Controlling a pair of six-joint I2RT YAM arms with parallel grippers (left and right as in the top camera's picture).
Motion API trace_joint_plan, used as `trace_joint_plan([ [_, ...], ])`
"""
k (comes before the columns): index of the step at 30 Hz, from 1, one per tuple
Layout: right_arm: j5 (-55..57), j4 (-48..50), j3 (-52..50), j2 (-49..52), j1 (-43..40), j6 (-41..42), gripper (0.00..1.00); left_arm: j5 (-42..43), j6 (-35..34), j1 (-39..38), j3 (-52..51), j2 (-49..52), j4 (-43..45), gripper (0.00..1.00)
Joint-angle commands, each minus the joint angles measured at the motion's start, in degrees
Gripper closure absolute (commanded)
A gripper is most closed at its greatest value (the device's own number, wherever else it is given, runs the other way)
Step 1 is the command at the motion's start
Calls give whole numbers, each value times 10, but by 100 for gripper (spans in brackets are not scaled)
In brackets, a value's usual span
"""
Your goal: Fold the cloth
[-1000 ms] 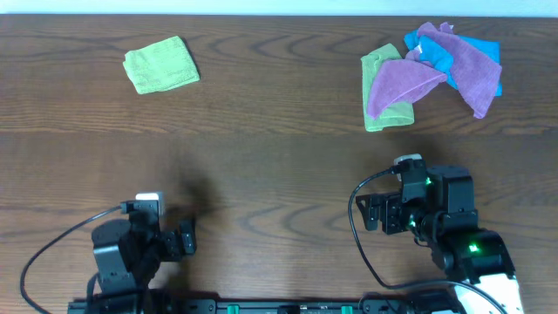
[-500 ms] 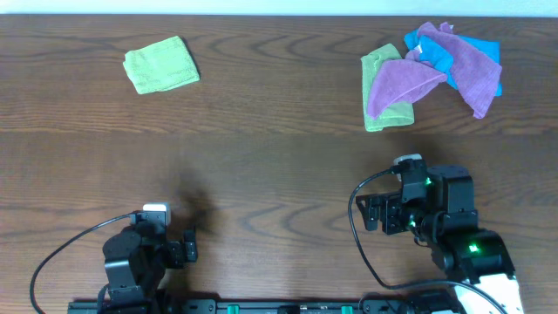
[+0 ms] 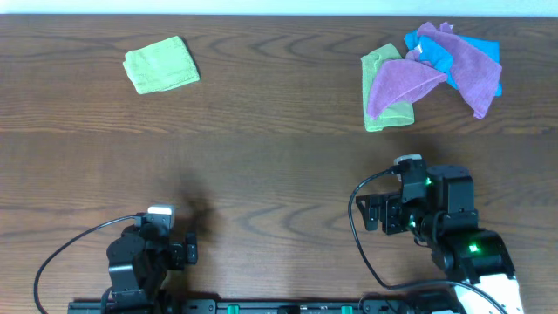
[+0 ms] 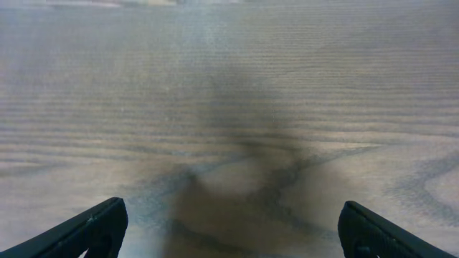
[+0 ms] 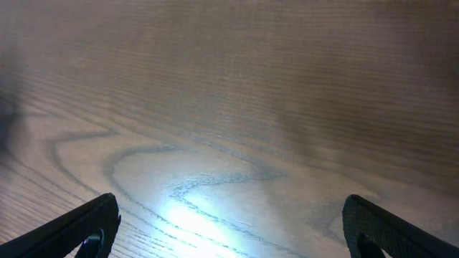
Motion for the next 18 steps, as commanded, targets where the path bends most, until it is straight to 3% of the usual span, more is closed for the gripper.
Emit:
trace_joint_plan([
  [1, 2, 1, -2, -3, -5, 4, 1, -12, 33, -14, -9, -18, -7, 5],
  [18, 2, 1, -2, -3, -5, 4, 1, -22, 33, -27, -9, -18, -9, 5],
])
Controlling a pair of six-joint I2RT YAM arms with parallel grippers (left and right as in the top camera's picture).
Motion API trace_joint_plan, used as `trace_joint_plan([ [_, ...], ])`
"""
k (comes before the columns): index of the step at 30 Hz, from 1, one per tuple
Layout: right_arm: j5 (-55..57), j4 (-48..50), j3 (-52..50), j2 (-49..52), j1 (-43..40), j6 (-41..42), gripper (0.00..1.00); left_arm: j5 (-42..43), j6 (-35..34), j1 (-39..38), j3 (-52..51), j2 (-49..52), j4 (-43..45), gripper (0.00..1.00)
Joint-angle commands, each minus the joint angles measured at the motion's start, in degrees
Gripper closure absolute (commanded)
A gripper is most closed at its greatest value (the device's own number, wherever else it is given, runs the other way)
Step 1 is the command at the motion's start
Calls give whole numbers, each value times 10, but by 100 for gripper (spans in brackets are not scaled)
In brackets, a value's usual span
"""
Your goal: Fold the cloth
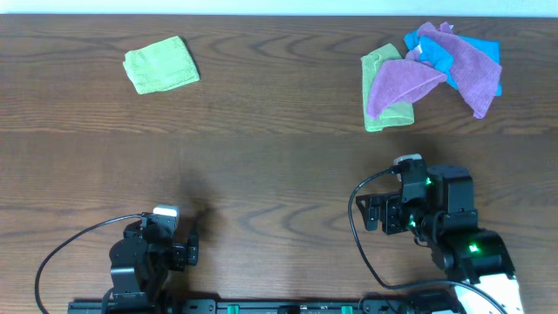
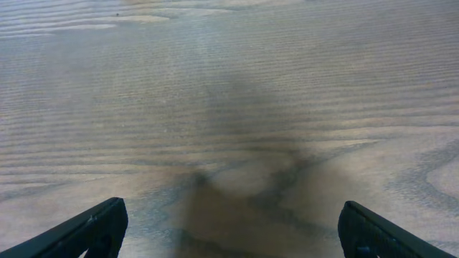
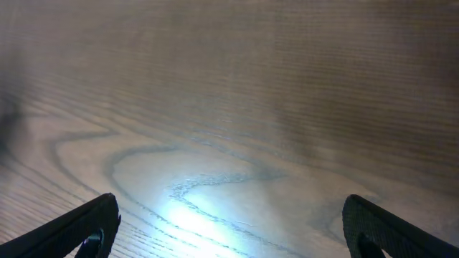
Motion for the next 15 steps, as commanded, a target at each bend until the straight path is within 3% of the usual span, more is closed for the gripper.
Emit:
trace_joint_plan([
  [1, 2, 1, -2, -3, -5, 4, 1, -6, 10, -3, -9, -6, -9, 5],
  [15, 2, -5, -2, -8, -5, 4, 1, -6, 10, -3, -9, -6, -9, 5],
])
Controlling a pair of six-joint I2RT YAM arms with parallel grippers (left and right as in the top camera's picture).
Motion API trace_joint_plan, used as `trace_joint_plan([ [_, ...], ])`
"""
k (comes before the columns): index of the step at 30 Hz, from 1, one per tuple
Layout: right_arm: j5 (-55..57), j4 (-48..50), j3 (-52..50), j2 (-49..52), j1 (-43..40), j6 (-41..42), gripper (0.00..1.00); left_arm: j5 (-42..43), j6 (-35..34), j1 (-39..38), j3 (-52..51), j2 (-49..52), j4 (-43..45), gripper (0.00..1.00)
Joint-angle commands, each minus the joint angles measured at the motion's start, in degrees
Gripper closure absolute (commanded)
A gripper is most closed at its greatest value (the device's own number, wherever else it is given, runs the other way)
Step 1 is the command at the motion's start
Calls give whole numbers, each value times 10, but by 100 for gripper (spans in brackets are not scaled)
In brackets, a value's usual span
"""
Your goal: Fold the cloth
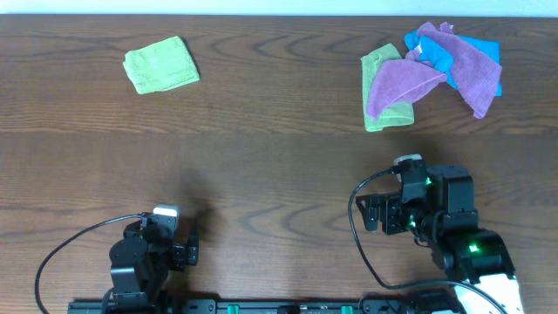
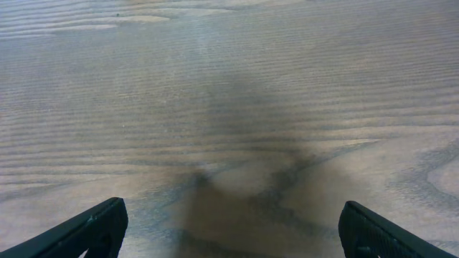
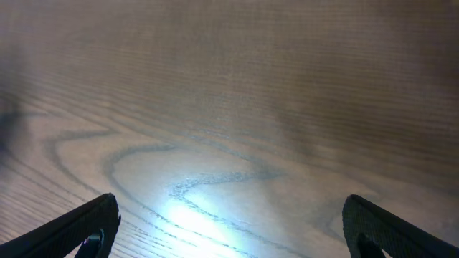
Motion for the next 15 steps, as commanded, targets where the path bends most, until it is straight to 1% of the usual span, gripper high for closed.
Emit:
trace_joint_plan([
  [1, 2, -3, -2, -14, -5, 4, 1, -6, 8, -3, -9, -6, -9, 5],
  [6, 93, 17, -35, -74, -5, -2, 1, -6, 8, -3, -9, -6, -9, 5],
  [9, 127, 45, -96, -143, -5, -2, 1, -6, 8, -3, -9, -6, -9, 5],
  [12, 135, 76, -163, -211, -8, -2, 1, -6, 8, -3, -9, -6, -9, 5],
  [15, 136, 93, -227, -286, -25, -19, 1, -6, 8, -3, -9, -6, -9, 5],
])
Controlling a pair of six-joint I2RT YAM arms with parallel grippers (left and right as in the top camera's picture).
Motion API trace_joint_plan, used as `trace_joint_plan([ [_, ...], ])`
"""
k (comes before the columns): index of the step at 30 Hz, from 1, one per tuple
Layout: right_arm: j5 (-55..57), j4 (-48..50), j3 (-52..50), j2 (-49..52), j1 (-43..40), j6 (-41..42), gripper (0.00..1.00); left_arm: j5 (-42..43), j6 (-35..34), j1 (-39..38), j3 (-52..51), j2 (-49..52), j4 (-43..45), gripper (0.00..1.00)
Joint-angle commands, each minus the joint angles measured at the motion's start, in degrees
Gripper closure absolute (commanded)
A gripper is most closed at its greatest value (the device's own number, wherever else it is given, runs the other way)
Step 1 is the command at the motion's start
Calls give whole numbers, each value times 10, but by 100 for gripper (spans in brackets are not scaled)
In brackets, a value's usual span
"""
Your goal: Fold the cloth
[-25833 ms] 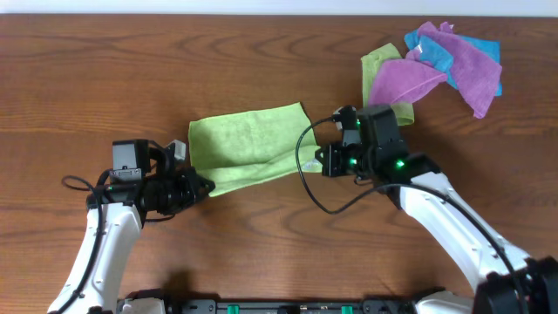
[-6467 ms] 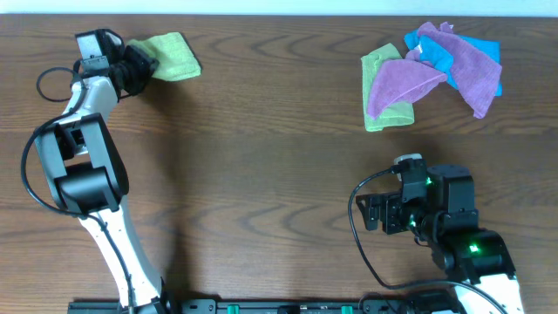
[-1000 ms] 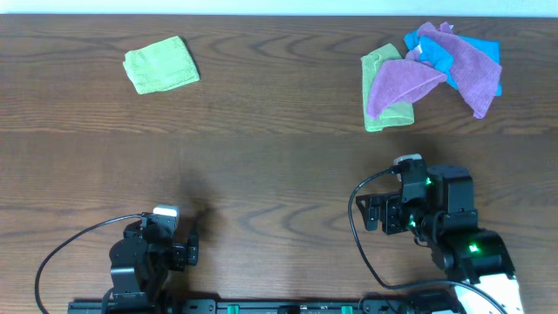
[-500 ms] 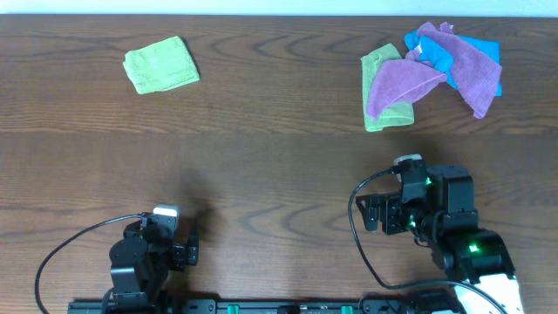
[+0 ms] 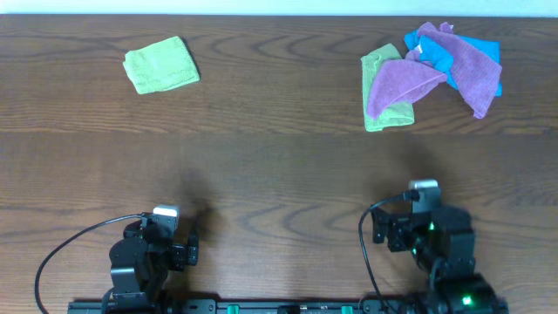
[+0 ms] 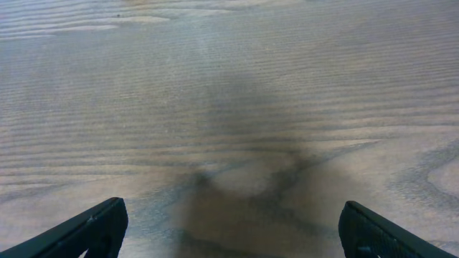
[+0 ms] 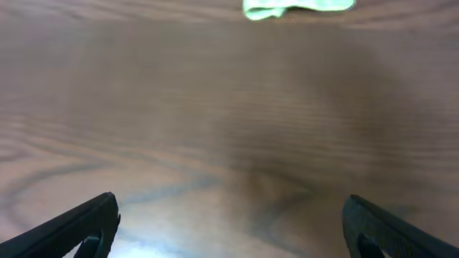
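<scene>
A folded green cloth [image 5: 160, 64] lies at the far left of the table. At the far right sits a heap: a second green cloth [image 5: 382, 77] under a purple cloth [image 5: 399, 80], with a blue cloth [image 5: 475, 52] and another purple cloth [image 5: 466, 65] beside them. The green edge of the heap [image 7: 297, 8] shows at the top of the right wrist view. My left gripper [image 6: 231, 231] is open over bare wood near the front left. My right gripper [image 7: 231, 228] is open over bare wood near the front right. Neither holds anything.
The wooden table [image 5: 279, 166] spans the view, with a white strip along its far edge. Black cables loop from both arm bases at the front edge.
My right arm has drawn back toward the front edge and turned to face the far side, so the green cloth edge now shows in its view. The left arm has not moved.
Both grippers stayed open over bare wood throughout. The left arm shifted slightly back between the first two moments and then held still. The right arm held still until it moved back to the front edge now. The cloths have not moved.
</scene>
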Motion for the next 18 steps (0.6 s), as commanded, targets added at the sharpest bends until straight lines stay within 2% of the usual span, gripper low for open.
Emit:
trace_joint_plan([
  [1, 19, 4, -44, -59, -23, -22, 1, -5, 8, -3, -9, -4, -9, 5],
  [7, 18, -10, -76, -126, -65, -44, 1, -5, 8, -3, -9, -4, -9, 5],
  [18, 34, -42, -81, -173, -68, -66, 1, -5, 8, -3, -9, -4, -9, 5],
])
